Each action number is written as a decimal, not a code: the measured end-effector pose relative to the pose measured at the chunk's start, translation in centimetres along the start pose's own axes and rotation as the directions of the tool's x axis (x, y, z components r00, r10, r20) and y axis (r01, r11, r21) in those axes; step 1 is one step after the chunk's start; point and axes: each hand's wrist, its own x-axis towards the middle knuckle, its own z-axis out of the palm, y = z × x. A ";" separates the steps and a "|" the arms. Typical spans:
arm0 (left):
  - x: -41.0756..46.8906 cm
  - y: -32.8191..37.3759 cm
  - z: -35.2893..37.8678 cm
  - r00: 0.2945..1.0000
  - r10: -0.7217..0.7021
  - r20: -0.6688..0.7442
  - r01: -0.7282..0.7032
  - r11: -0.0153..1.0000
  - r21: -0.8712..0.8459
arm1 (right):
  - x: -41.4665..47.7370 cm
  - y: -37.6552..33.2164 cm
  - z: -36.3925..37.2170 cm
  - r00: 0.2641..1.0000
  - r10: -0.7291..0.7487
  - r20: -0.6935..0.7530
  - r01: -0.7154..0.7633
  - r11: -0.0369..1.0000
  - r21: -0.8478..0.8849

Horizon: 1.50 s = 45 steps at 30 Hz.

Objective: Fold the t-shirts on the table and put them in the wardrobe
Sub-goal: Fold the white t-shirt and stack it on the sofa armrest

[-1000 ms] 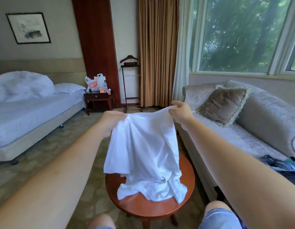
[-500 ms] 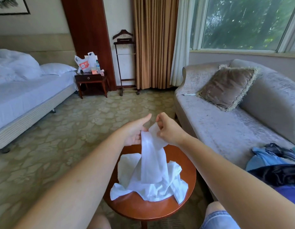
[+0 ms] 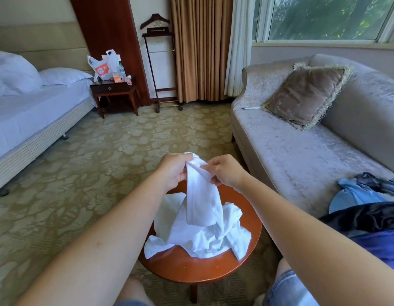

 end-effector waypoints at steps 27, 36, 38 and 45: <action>-3.2 0.9 -2.5 0.943 0.161 0.290 -0.308 0.750 0.586 | -0.3 0.1 -0.6 0.952 0.014 0.305 -0.016 1.000 0.005; -2.5 -0.5 -5.3 0.940 -0.182 0.289 -0.030 0.800 0.599 | 1.8 2.1 -4.2 0.959 -0.023 -0.283 0.050 0.995 0.088; -2.5 -0.7 -6.3 0.947 -0.193 0.256 0.005 0.806 0.592 | 1.9 2.9 -5.2 0.940 -0.002 -0.342 0.020 0.999 0.051; -3.4 -0.1 -6.4 0.998 -0.018 0.055 -0.033 0.597 0.801 | 1.7 3.5 -5.2 0.941 0.007 -0.337 -0.002 1.000 0.015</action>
